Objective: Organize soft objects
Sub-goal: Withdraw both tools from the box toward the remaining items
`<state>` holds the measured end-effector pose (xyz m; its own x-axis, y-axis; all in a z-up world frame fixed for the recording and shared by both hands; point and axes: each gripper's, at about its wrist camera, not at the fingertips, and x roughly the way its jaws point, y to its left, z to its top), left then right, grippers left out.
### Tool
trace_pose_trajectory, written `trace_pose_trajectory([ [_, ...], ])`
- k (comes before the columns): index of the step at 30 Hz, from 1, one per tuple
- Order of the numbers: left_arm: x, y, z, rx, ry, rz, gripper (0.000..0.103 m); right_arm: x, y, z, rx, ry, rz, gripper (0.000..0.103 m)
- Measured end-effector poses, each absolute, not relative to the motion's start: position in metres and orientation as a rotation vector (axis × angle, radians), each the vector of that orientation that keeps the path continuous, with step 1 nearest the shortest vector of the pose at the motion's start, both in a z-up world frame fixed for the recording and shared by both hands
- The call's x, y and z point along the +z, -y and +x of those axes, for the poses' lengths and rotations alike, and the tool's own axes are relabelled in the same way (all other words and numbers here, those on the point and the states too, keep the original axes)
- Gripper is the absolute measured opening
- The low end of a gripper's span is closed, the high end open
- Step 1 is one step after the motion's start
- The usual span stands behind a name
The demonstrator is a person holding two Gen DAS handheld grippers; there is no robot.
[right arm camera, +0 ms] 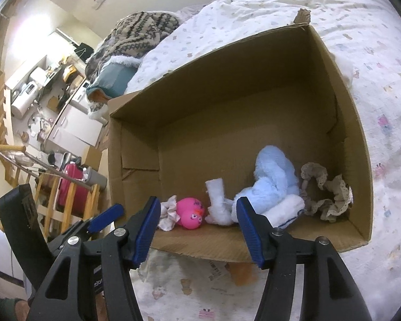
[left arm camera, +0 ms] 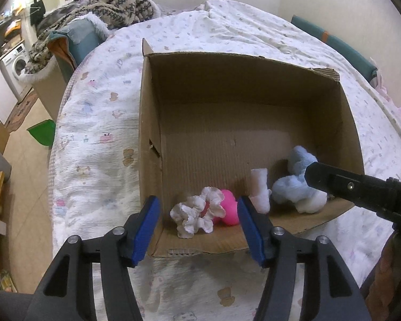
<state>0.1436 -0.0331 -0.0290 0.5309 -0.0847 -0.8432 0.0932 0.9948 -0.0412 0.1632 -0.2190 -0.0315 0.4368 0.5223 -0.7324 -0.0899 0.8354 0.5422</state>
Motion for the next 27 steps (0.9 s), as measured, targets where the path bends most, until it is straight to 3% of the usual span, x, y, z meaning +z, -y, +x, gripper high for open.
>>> trace_pose_trajectory([
  [27,-0.013,0.031,0.121,-0.11,-1.0,-0.003,0.057,-0.027,0.23,0.128,0.341,-1.09,0.432,0.063],
])
